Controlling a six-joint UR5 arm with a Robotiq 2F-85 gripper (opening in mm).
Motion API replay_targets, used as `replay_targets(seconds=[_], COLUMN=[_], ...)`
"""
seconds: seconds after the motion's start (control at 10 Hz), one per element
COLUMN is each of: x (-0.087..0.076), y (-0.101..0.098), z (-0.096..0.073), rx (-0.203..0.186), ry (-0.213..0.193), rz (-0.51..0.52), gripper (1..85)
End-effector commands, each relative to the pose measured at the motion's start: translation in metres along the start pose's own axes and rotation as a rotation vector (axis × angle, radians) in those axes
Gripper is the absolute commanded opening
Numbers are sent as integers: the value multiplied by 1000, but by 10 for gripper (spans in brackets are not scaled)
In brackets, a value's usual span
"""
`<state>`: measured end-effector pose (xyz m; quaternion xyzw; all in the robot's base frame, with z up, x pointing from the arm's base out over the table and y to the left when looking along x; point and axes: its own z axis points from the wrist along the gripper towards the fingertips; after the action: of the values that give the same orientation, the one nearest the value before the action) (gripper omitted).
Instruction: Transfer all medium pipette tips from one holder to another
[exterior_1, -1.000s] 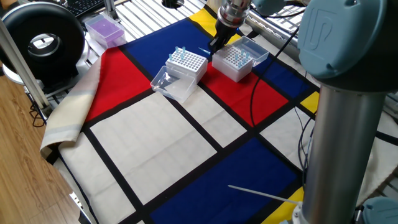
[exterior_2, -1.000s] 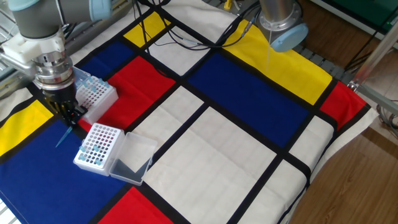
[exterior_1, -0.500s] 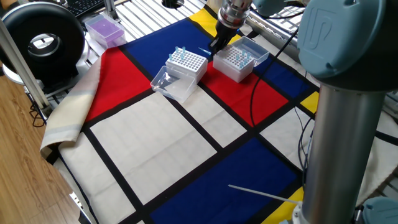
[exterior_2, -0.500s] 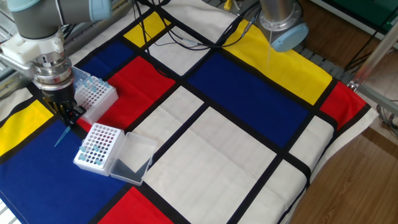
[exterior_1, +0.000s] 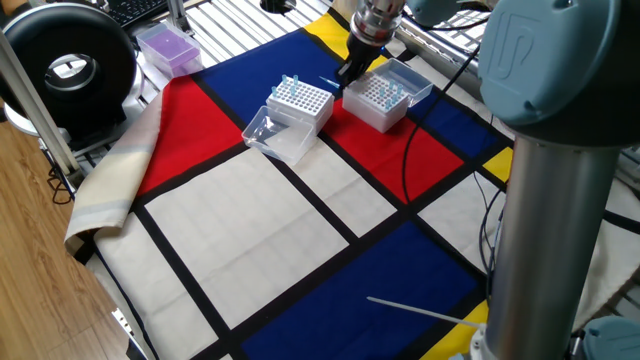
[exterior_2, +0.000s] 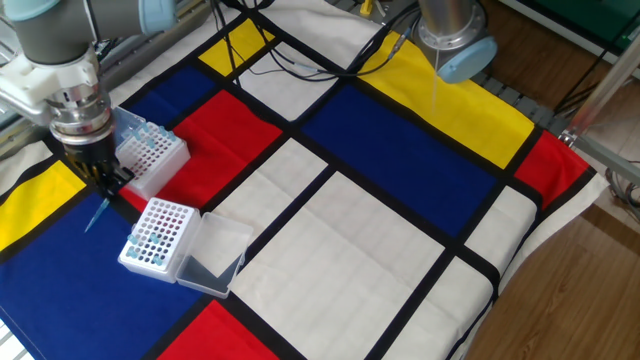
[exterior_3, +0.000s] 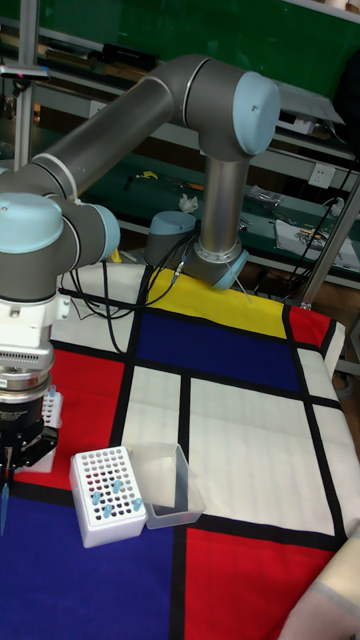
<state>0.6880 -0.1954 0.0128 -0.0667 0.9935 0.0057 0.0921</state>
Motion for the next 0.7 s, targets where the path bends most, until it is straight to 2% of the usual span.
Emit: replay_targets(seconds=[0.0, 0.3, 0.6], x=[0, -3, -6], y=[-7, -8, -9], z=[-11, -19, -35], rx=[27, 41, 51], ry=[26, 40, 59], rz=[12, 12, 18], gripper=[67, 47, 17])
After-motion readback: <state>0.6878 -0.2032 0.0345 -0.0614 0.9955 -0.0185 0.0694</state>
